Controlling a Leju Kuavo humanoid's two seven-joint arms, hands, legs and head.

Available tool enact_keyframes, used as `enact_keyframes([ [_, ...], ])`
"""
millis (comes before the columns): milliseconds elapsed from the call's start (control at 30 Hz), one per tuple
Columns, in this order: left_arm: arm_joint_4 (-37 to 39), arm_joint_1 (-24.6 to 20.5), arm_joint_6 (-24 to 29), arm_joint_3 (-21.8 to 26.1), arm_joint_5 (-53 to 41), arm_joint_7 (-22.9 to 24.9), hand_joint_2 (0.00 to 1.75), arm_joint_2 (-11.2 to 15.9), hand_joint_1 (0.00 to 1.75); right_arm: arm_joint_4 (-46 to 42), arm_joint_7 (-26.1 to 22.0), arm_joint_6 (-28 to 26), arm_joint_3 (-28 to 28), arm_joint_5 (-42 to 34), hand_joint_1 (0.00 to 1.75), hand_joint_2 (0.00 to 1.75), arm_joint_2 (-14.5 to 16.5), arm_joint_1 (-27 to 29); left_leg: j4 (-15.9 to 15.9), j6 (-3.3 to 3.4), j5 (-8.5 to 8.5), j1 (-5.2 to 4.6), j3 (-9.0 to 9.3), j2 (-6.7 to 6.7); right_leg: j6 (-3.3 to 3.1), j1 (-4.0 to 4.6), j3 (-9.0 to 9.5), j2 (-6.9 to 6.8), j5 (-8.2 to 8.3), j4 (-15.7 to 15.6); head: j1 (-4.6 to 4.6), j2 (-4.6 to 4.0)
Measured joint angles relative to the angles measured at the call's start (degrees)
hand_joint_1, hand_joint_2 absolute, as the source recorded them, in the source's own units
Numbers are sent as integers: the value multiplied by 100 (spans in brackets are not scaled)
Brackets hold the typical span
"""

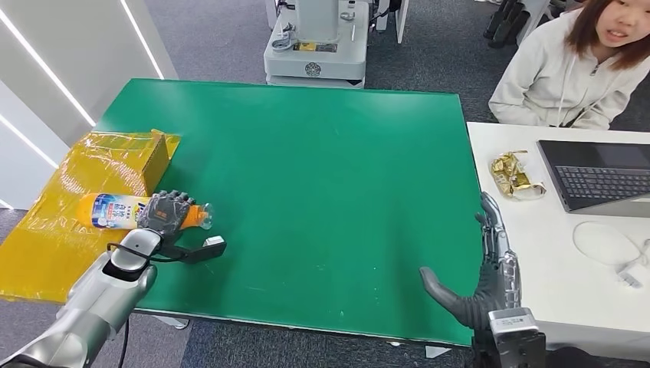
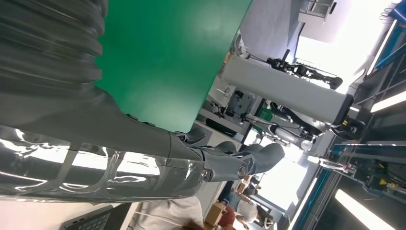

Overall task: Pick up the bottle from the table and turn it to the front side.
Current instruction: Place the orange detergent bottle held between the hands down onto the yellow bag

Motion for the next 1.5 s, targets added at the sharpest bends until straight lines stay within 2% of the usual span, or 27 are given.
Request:
enact_keyframes([
  [133, 357, -124, 134, 92, -91, 330, 175, -26, 0, 21, 0, 9, 19, 5, 0, 175, 0, -7, 0, 0, 0, 0, 1, -2, 0, 0, 3, -2, 0, 1, -1, 0],
  [433, 751, -291, 371, 248, -87, 221, 175, -101, 0, 52, -38, -81, 64, -34, 0, 175, -53, 16, -1, -1, 0, -1, 14, -1, 0, -1, 12, -1, 0, 1, -1, 0],
  [600, 768, -274, 683, 459, 302, -232, 175, -225, 0, 52, -9, -108, 100, -38, 0, 175, -63, 55, -1, -1, 1, -1, 14, -2, 0, -1, 13, -4, 0, 3, 0, 0],
  [733, 646, -102, 1194, 688, 1020, -768, 175, -395, 0, 52, 45, -93, 124, -33, 0, 175, -63, 71, -1, -1, 0, -2, 13, 0, 0, -1, 12, -2, 0, 2, 1, 0],
  [867, 324, 161, 1660, 853, 1625, -1197, 175, -561, 0, 52, 85, -79, 146, -32, 0, 175, -63, 77, 0, 0, -1, -3, 11, -1, 0, -2, 11, -2, 0, -2, 0, 0],
  [1000, -413, 564, 2106, 1126, 3435, -2300, 175, -812, 0, 49, 125, -80, 160, -49, 0, 175, -63, 97, 0, 1, -3, -3, 9, -2, 1, -2, 10, -3, -1, -3, 0, 0],
  [1033, -621, 659, 2117, 1176, 3754, -2448, 175, -874, 0, 48, 130, -82, 162, -50, 0, 175, -63, 105, 0, 2, -4, -3, 8, -2, 1, -2, 10, -3, -1, -4, 0, 0],
  [1167, -1269, 922, 2048, 1314, 4462, -2718, 175, -1064, 0, 48, 151, -86, 169, -57, 0, 175, -63, 130, 0, 3, -5, -3, 8, -2, 1, -1, 9, -3, -1, -3, 0, 0],
  [1333, -2108, 1146, 1652, 1414, 5982, -3124, 175, -1334, 0, 45, 157, -109, 173, -100, 0, 175, -52, 134, 0, 3, -4, -2, 8, -3, 1, -1, 10, -7, -1, -3, 1, 0],
  [1500, -2904, 1254, 1530, 1384, 6472, -3225, 175, -1459, 0, 45, 127, -155, 186, -259, 0, 175, -52, 143, 0, 3, -4, -2, 8, -3, 1, -1, 10, -7, 0, -3, 0, 0],
])
